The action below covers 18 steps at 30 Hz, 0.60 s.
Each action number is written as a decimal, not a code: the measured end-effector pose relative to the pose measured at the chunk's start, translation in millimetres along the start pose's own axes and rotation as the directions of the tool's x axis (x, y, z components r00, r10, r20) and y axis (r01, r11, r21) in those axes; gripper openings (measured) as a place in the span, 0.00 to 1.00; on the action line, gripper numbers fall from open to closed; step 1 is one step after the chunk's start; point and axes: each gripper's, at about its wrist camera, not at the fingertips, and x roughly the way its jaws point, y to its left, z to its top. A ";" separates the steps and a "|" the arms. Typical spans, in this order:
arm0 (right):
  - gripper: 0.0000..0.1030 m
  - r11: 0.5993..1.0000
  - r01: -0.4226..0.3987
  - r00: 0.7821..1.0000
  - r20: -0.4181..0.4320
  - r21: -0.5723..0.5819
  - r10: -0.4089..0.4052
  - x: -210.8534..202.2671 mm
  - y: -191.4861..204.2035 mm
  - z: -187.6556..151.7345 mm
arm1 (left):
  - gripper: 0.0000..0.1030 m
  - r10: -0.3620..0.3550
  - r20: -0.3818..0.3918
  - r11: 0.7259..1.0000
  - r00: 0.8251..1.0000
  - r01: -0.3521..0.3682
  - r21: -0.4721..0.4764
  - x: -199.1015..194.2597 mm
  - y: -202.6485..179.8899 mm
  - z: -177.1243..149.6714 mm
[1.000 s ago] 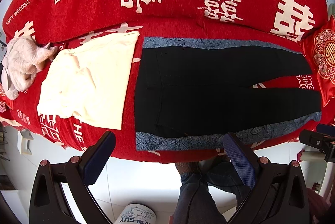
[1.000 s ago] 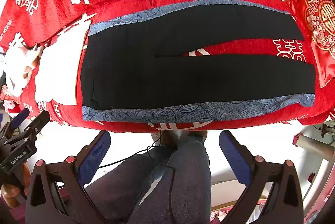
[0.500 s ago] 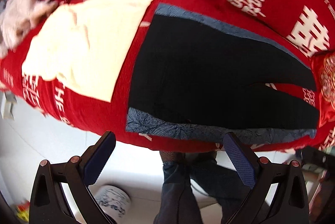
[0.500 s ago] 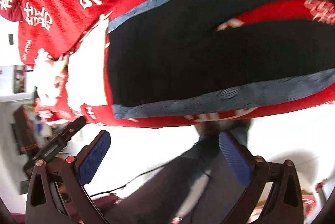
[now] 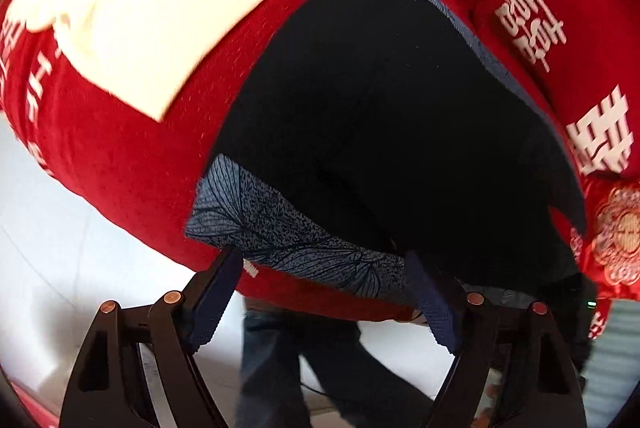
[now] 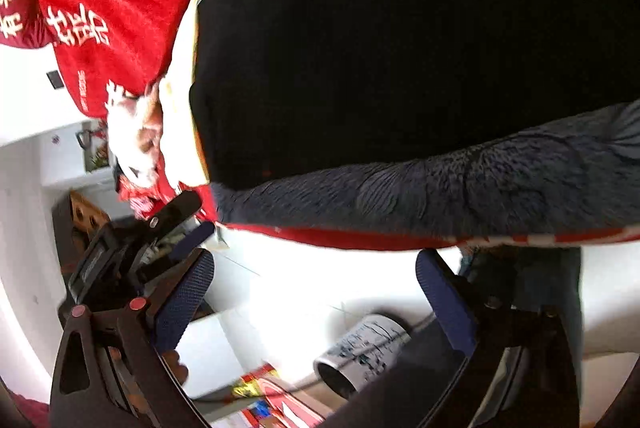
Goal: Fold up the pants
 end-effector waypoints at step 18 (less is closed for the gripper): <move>0.14 0.960 -0.277 0.961 -0.003 -0.049 0.278 -3.4 26.2 22.8 | 0.83 -0.309 -0.021 0.932 0.951 0.298 -0.206 26.9 16.6 10.1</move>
